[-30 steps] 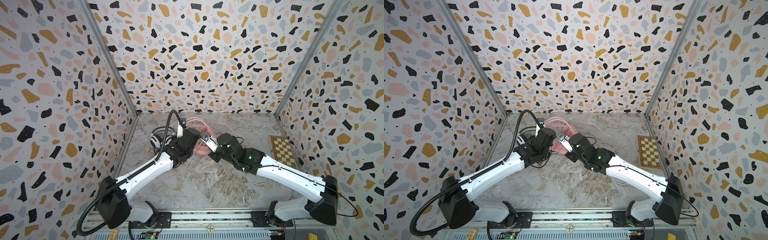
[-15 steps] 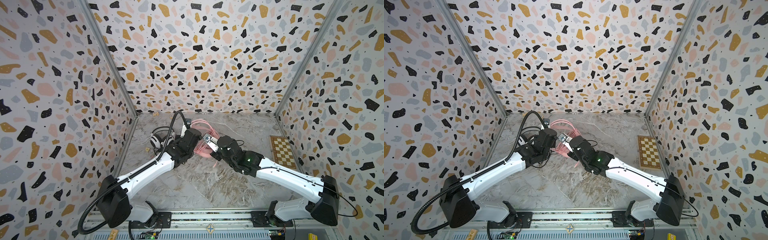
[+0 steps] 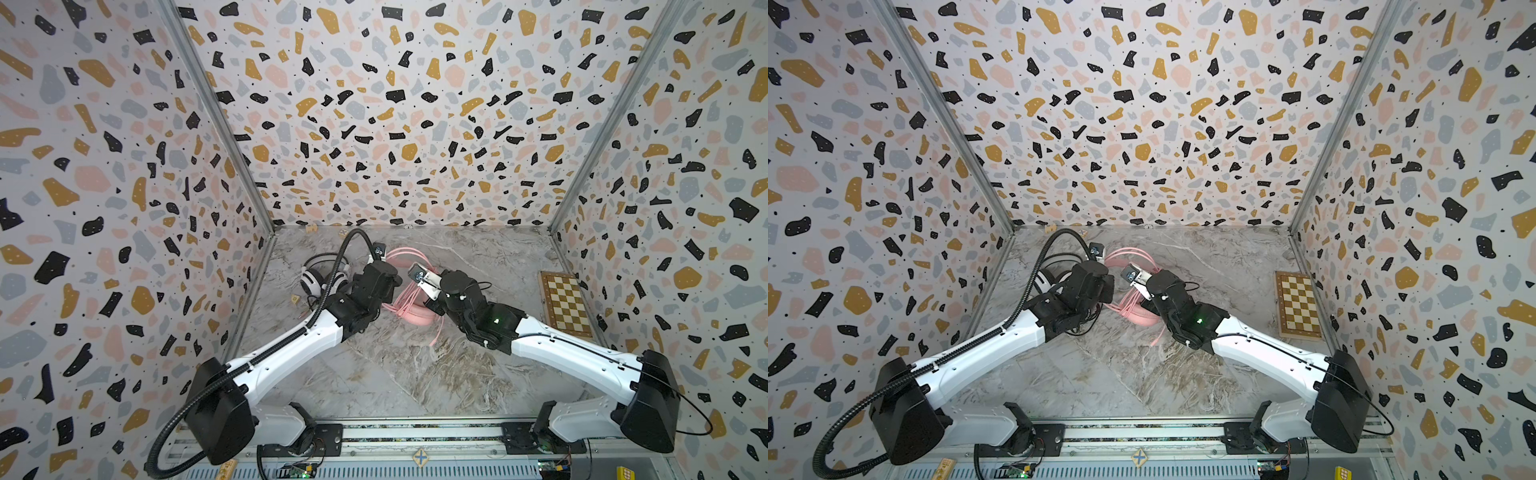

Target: Wrap the headphones

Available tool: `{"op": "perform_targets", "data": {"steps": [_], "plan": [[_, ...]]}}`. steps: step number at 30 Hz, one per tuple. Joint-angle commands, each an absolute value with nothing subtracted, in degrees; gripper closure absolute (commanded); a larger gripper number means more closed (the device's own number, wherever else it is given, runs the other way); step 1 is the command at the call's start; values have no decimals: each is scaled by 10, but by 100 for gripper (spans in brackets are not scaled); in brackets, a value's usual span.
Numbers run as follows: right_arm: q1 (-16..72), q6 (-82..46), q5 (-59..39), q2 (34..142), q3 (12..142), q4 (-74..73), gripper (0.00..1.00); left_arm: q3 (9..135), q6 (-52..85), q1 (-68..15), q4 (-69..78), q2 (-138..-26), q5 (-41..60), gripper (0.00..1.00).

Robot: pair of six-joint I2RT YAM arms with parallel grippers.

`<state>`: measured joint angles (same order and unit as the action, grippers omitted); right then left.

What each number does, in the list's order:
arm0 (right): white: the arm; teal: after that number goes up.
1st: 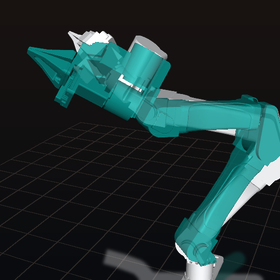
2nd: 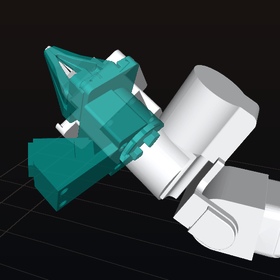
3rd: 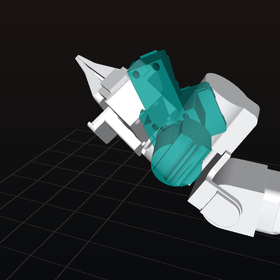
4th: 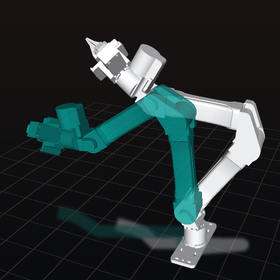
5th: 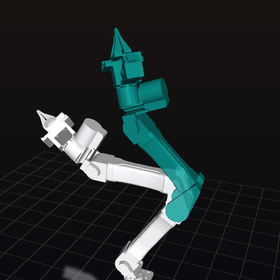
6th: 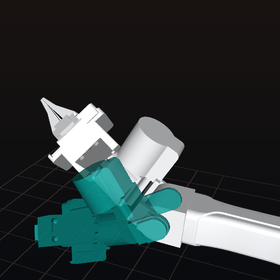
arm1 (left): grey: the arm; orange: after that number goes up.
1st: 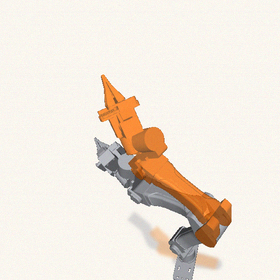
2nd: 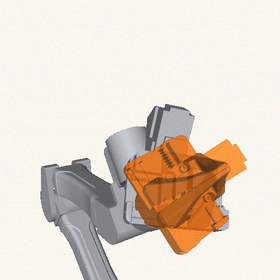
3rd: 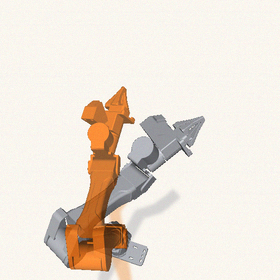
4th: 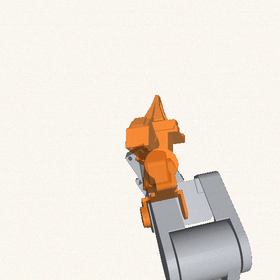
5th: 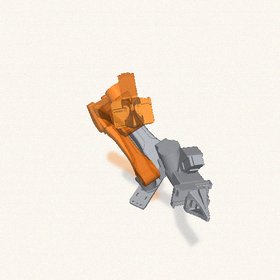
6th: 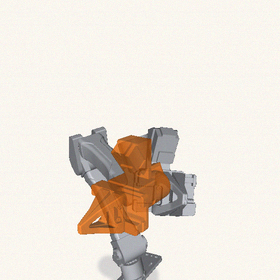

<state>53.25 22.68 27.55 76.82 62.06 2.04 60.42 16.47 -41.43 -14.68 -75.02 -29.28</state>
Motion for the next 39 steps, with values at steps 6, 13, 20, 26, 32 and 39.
{"op": "perform_targets", "data": {"steps": [6,13,20,26,32,39], "plan": [[475,190,254,711,630,-41,86,555,121,-415,-152,-663,-193,100],[465,184,242,717,631,-25,77,555,117,-414,-171,-656,-103,100],[462,144,205,696,602,-26,77,561,132,-409,-180,-660,-37,100],[453,32,142,654,548,1,77,576,136,-399,-212,-687,-27,100],[393,-85,55,561,455,47,75,571,132,-354,-220,-716,24,100],[364,-166,-150,523,380,63,53,564,131,-288,-208,-735,98,100]]}}
